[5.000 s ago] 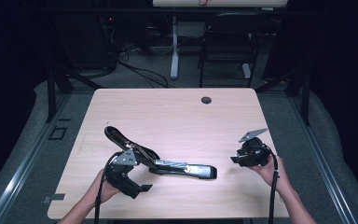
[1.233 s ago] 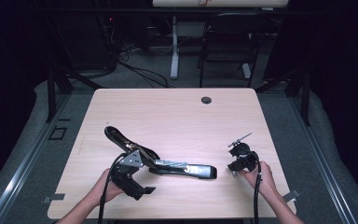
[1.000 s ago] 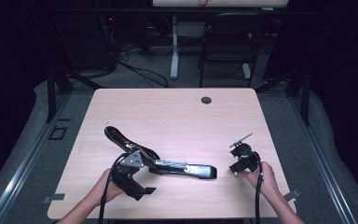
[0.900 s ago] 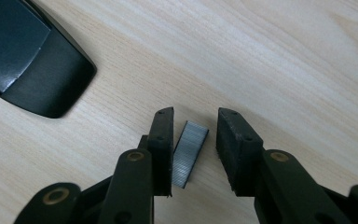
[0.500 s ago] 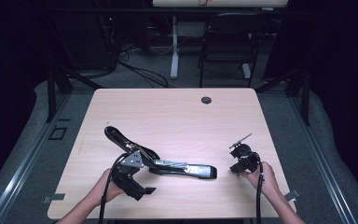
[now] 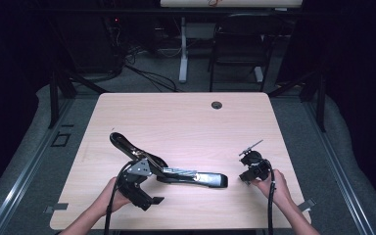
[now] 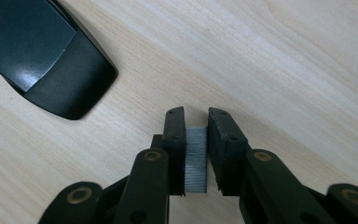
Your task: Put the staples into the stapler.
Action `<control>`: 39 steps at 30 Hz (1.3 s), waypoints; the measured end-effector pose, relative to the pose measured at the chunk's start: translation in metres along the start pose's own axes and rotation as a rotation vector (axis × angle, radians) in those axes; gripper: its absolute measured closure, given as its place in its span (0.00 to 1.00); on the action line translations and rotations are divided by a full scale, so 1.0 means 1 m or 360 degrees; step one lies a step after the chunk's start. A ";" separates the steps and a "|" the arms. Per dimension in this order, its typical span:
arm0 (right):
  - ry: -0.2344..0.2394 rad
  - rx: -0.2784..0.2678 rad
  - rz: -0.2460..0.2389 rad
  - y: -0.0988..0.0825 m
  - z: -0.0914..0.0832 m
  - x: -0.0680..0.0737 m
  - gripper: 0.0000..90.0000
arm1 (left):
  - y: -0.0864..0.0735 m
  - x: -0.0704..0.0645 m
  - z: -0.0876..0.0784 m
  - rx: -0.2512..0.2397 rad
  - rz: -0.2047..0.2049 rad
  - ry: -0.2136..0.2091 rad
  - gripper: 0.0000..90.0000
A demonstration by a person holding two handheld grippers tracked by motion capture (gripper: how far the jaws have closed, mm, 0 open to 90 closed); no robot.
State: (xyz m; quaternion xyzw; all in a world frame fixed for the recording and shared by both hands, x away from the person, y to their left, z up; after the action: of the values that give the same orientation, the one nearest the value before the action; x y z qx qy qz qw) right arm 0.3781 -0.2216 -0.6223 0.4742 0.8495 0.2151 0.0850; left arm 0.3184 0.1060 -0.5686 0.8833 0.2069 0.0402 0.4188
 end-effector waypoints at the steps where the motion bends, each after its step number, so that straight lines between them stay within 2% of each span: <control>1: -0.0004 -0.0002 -0.0003 0.000 0.000 0.000 0.86 | 0.000 -0.001 0.000 -0.0011 -0.0008 -0.0022 0.00; 4: 0.0002 -0.0011 0.0002 0.001 0.000 0.002 0.87 | 0.000 -0.001 0.000 -0.0011 -0.0007 -0.0022 0.00; 8: -0.0002 -0.0023 -0.0029 0.002 -0.004 0.001 0.87 | 0.000 0.000 0.000 -0.0014 -0.0009 -0.0024 0.00; 10: 0.0013 -0.0066 -0.0018 0.004 -0.005 0.002 0.87 | 0.001 0.000 -0.001 -0.0027 -0.0011 -0.0016 0.00; 12: 0.0022 -0.0064 -0.0035 0.004 -0.007 0.002 0.87 | 0.002 0.000 -0.001 -0.0033 -0.0021 -0.0016 0.00; 15: 0.0022 -0.0135 -0.0040 0.008 -0.008 0.004 0.87 | 0.001 0.000 0.000 -0.0024 -0.0016 -0.0019 0.00; 20: 0.0013 -0.0155 -0.0085 0.011 -0.012 0.005 0.87 | 0.001 0.000 0.000 -0.0023 -0.0016 -0.0026 0.00; 22: 0.0046 -0.0208 -0.0067 0.013 -0.013 0.009 0.87 | 0.000 0.001 0.000 -0.0011 -0.0011 0.0001 0.00; 23: 0.0029 -0.0183 -0.0101 0.013 -0.014 0.007 0.87 | 0.001 0.000 0.000 -0.0025 -0.0020 -0.0024 0.00; 24: 0.0034 -0.0189 -0.0102 0.013 -0.015 0.007 0.87 | 0.001 0.001 0.000 -0.0017 -0.0016 -0.0005 0.00; 25: 0.0041 -0.0202 -0.0104 0.014 -0.015 0.008 0.87 | 0.001 0.000 0.000 -0.0030 -0.0024 -0.0028 0.00; 28: 0.0071 -0.0230 -0.0113 0.016 -0.016 0.011 0.87 | 0.001 0.000 -0.001 -0.0038 -0.0029 -0.0029 0.00; 29: 0.0067 -0.0220 -0.0131 0.016 -0.017 0.010 0.87 | 0.001 0.000 -0.001 -0.0039 -0.0030 -0.0026 0.00; 30: 0.0068 -0.0264 -0.0106 0.018 -0.015 0.012 0.87 | 0.001 0.000 -0.001 -0.0039 -0.0030 -0.0026 0.00; 32: 0.0079 -0.0249 -0.0139 0.019 -0.016 0.013 0.87 | 0.000 0.000 -0.001 -0.0033 -0.0030 -0.0023 0.00; 35: 0.0081 -0.0263 -0.0148 0.021 -0.016 0.014 0.87 | -0.002 0.000 -0.004 -0.0020 -0.0027 0.0007 0.00; 37: 0.0091 -0.0296 -0.0140 0.024 -0.015 0.016 0.87 | -0.003 0.000 -0.004 -0.0028 -0.0035 -0.0009 0.00; 39: 0.0084 -0.0269 -0.0164 0.024 -0.015 0.015 0.87 | -0.004 0.001 -0.006 -0.0029 -0.0043 -0.0004 0.00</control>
State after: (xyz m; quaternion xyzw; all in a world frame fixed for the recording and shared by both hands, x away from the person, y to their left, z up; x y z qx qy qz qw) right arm 0.3828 -0.2024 -0.5971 0.4153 0.8534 0.2940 0.1132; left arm 0.3164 0.1125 -0.5679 0.8766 0.2179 0.0353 0.4275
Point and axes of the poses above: each handheld gripper's, and its own axes: z roughly forward along the jaws, y roughly out of its top, x roughly to its left, the point moved 8 cm from there along z, roughly forward along the jaws, and after that the axes turned 9 degrees about -x, right-handed, at the moved point
